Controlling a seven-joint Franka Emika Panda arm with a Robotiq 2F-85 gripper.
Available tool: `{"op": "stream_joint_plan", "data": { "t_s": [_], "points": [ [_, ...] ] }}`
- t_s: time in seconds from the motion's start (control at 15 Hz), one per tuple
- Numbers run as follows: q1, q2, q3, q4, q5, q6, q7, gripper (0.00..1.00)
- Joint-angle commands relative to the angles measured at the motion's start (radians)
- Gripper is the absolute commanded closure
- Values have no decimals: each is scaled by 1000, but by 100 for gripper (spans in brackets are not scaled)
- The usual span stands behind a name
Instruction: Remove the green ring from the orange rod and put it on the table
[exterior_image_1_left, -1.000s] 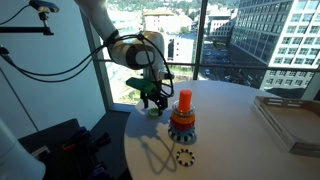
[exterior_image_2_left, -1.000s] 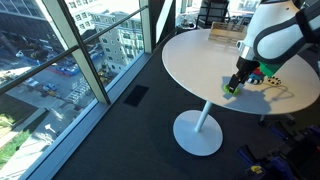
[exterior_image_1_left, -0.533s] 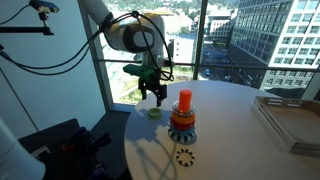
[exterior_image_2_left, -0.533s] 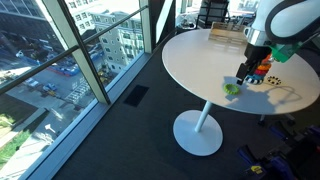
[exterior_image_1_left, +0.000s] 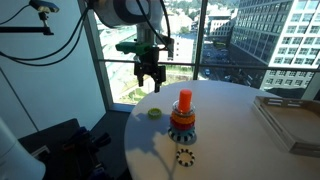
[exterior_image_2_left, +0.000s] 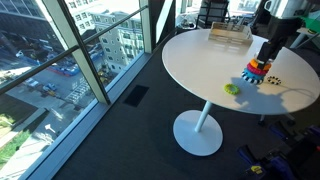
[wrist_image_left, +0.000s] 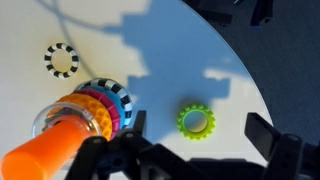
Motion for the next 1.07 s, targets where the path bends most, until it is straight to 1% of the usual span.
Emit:
{"op": "stream_joint_plan", "data": {
  "t_s": [0.0, 0.33, 0.67, 1.0],
  "points": [
    [-19, -121, -12, -15, -29, -106, -8, 0],
    [-38, -283, -43, -22, -5, -204, -54, 0],
    [-27, -422, -81, -15, 22, -267, -142, 0],
    [-29, -533, -91, -21, 46, -298, -126, 0]
  ]
}}
